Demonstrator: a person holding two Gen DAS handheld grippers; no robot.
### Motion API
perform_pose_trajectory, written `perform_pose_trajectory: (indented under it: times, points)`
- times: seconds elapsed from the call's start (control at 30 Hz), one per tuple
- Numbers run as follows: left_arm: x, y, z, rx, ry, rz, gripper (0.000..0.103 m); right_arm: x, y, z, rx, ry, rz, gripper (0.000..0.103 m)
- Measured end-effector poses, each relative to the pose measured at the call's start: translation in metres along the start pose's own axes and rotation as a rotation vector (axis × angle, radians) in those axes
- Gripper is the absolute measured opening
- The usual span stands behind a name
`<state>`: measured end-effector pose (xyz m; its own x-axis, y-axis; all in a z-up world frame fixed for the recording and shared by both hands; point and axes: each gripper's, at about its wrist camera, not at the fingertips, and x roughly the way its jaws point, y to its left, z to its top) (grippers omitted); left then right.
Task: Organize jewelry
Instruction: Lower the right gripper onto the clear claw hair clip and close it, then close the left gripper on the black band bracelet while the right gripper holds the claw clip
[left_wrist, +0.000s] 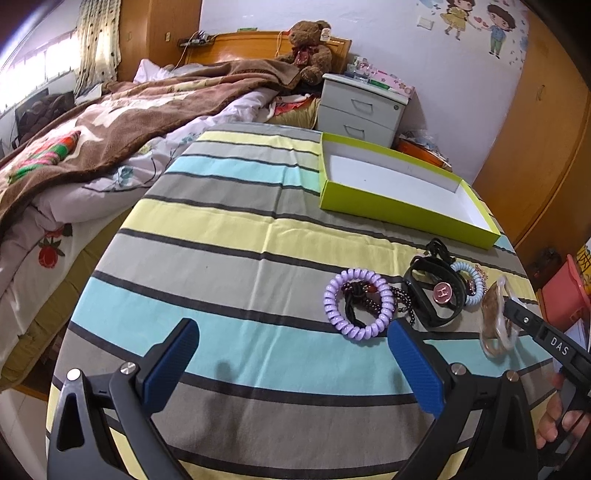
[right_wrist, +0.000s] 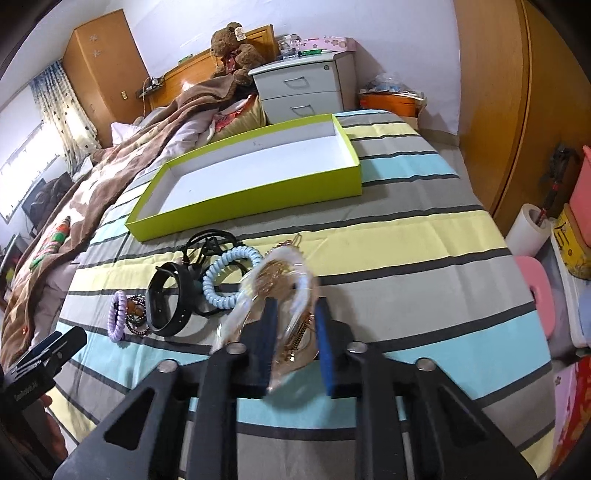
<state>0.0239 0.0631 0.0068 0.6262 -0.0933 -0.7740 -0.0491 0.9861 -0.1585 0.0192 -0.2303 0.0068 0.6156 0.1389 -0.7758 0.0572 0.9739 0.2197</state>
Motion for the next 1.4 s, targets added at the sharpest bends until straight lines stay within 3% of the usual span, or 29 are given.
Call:
perform_pose_trajectory:
  times: [0.17, 0.37, 0.5, 0.8, 1.03, 1.23, 1.4]
  points:
    - [0.006, 0.002, 0.001, -0.014, 0.026, -0.008, 0.102, -0.003, -0.002, -0.001, -0.029, -0.004, -0.011, 0.013]
    - [0.017, 0.001, 0.006, -0.008, 0.070, -0.022, 0.092, -0.013, -0.007, -0.001, -0.055, -0.032, -0.020, 0.012]
    - [0.013, 0.000, 0.007, -0.020, 0.061, -0.078, 0.087, -0.021, -0.012, -0.002, -0.053, -0.056, -0.021, 0.012]
    - [0.011, -0.043, 0.019, 0.097, 0.064, -0.144, 0.087, -0.033, -0.026, 0.000, -0.021, -0.086, -0.023, 0.012]
    - [0.022, -0.075, 0.029, 0.165, 0.072, -0.127, 0.084, -0.031, -0.031, -0.001, -0.009, -0.078, -0.002, 0.012]
    - [0.037, -0.087, 0.038, 0.239, 0.073, -0.087, 0.069, -0.029, -0.033, 0.000, -0.015, -0.075, 0.018, 0.012]
    - [0.044, -0.099, 0.042, 0.323, 0.060, -0.065, 0.066, -0.027, -0.033, 0.000, -0.014, -0.073, 0.026, 0.012]
